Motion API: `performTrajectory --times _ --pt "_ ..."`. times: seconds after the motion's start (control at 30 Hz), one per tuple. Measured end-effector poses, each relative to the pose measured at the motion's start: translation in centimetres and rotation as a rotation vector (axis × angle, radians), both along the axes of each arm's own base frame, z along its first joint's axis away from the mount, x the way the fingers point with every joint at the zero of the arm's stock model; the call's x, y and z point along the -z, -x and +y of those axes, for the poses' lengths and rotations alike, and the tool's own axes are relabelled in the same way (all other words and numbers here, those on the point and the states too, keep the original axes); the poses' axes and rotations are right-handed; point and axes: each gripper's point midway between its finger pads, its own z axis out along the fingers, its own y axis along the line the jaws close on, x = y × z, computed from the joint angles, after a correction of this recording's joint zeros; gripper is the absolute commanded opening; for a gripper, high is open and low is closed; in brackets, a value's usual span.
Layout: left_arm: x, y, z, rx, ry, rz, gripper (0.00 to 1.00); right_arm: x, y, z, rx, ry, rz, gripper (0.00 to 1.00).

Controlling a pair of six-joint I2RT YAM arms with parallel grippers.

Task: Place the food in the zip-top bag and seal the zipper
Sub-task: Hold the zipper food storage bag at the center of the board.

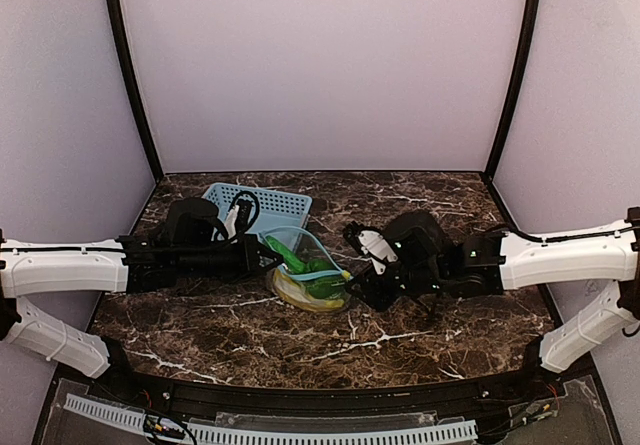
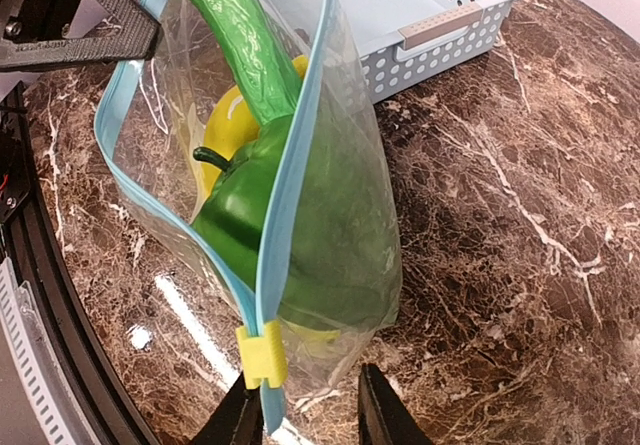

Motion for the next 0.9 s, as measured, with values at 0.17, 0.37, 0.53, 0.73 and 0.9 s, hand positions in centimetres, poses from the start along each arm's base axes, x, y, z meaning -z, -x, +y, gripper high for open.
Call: performTrajectory --times 0.17,0.37,0.53,0.73,0.9 --pt "0.0 0.0 0.0 0.001 0.0 0.001 0.01 -0.4 -0.2 0.2 -0.005 -0.001 -0.012 0.31" --pt "0.0 0.0 0.0 0.001 0.0 0.001 0.01 -0.2 -0.3 0.5 -0.021 0.015 -0.023 0.1" --pt "0.0 0.0 0.0 0.001 -0.001 0.002 0.01 -0.6 -0.5 0.8 -0.037 0.022 -0.042 0.0" --pt "0.3 0.2 0.2 0.0 -0.012 0.01 0.01 -0.7 -0.5 0.9 -0.049 0.023 -0.049 0.0" --pt "-0.3 0.4 0.6 0.005 -0.015 -0.007 0.17 -1.2 0.1 1.1 -0.075 -0.001 -0.035 0.0"
